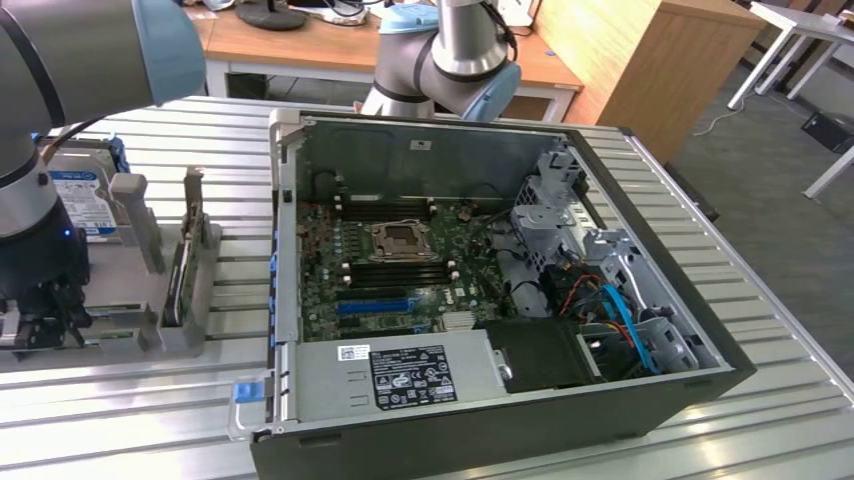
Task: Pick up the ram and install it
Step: 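Pick up the ram and move it above insertion slot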
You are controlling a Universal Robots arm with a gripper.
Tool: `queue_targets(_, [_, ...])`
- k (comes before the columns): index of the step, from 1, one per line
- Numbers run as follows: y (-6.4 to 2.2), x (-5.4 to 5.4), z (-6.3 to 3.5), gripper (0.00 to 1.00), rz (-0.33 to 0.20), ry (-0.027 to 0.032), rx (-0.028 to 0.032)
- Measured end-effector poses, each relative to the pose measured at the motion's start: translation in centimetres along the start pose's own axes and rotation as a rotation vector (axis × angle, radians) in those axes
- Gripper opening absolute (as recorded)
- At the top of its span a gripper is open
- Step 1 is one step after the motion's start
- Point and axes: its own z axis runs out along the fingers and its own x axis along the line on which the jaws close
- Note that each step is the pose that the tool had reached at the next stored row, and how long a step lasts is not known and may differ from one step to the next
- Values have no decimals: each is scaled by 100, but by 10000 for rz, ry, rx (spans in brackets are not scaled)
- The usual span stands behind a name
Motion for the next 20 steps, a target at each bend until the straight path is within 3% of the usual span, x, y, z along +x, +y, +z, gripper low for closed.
queue_targets(8, [-2, 1, 53, 30, 0, 1, -1])
queue_targets(20, [-2, 1, 57, 30, -1, 0, 0])
